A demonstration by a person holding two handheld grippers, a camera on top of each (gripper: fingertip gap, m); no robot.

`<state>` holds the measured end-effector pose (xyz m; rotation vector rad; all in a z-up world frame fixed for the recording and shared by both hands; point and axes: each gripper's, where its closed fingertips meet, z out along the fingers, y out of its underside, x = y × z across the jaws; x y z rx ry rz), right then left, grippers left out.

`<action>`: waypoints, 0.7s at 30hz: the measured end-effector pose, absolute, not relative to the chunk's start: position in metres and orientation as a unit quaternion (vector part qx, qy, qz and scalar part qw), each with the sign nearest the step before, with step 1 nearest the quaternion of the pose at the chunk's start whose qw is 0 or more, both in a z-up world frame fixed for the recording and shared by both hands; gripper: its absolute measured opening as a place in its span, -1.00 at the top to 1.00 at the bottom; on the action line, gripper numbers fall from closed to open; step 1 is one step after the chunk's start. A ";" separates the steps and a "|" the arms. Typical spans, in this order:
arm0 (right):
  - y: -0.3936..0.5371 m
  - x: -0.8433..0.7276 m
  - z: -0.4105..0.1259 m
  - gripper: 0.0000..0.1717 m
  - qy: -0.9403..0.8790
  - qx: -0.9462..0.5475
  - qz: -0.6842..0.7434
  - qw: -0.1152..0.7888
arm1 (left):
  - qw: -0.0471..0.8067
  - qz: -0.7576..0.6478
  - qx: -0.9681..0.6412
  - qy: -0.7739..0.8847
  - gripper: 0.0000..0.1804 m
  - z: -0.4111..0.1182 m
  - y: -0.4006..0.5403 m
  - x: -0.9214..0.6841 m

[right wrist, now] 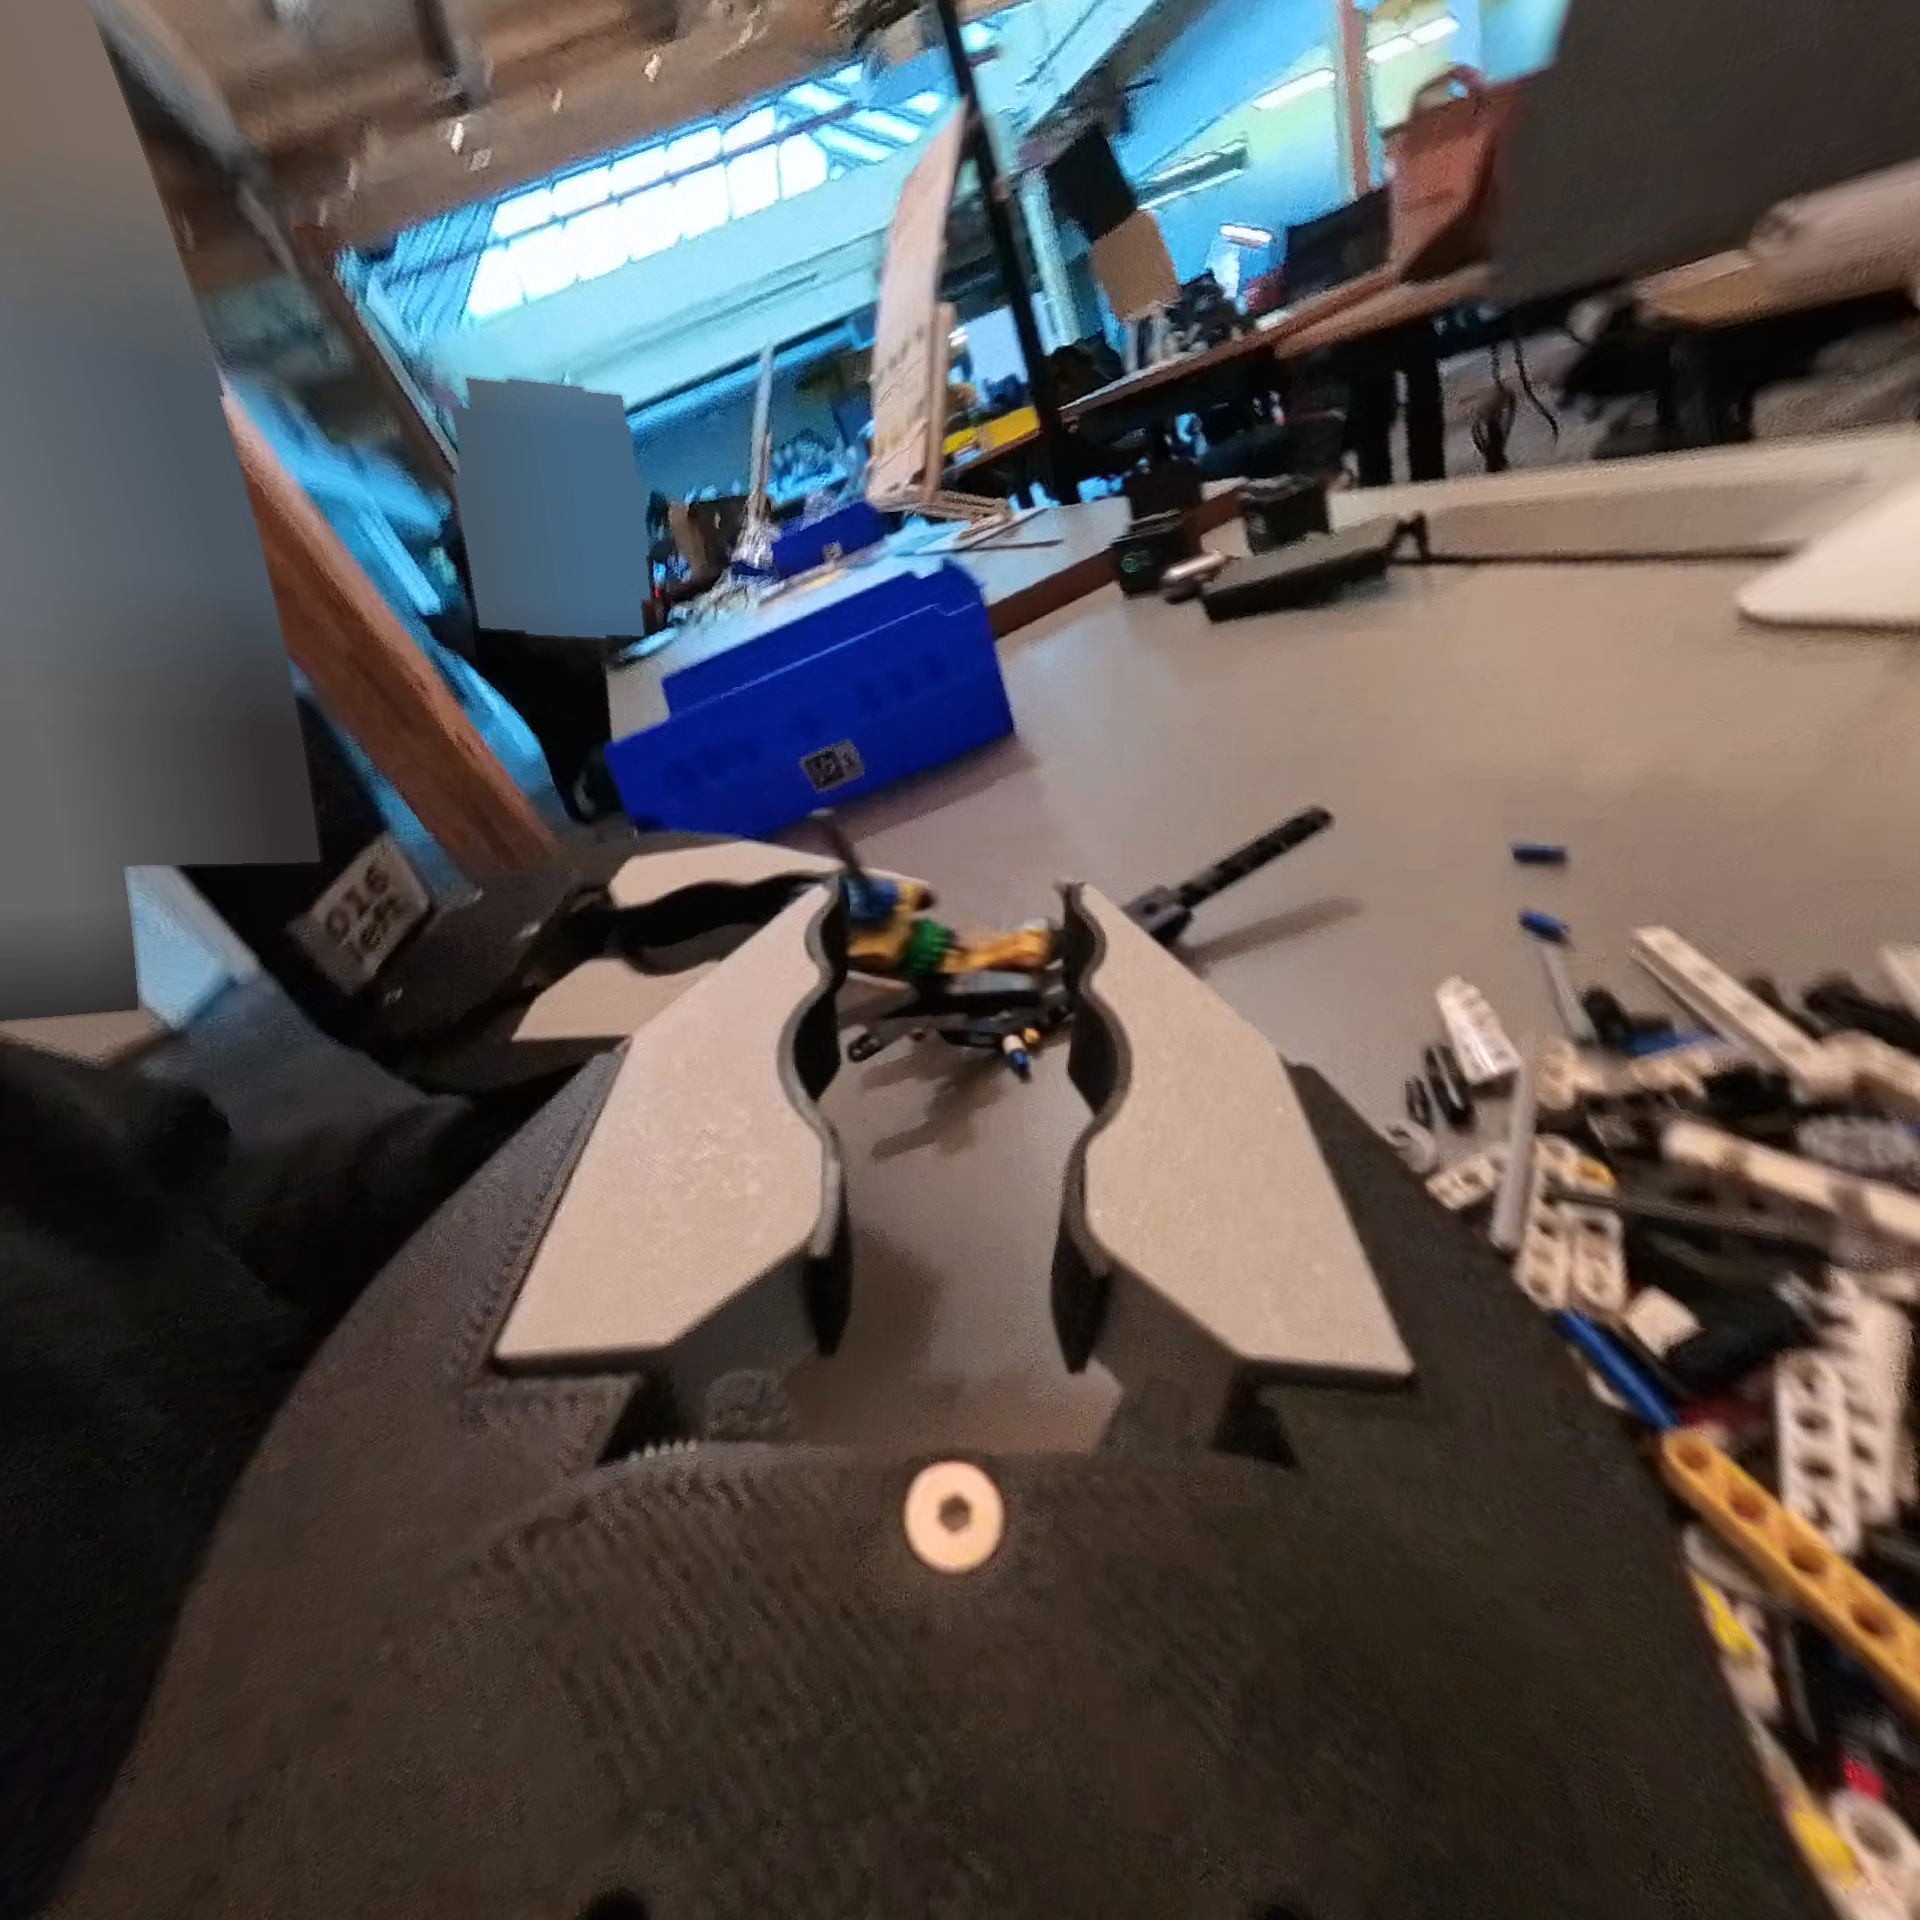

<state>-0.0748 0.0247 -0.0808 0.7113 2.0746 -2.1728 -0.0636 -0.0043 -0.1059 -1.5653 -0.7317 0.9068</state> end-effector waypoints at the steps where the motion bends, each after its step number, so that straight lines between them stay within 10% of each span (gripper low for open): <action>1: 0.017 -0.065 -0.079 0.56 0.683 0.205 -0.701 0.008 | 0.555 0.386 -0.669 -0.309 0.74 -0.107 -0.003 -0.064; 21: 0.005 -0.034 -0.091 0.89 0.726 0.119 -0.675 0.044 | 0.628 0.272 -0.686 -0.246 0.74 -0.103 0.017 -0.040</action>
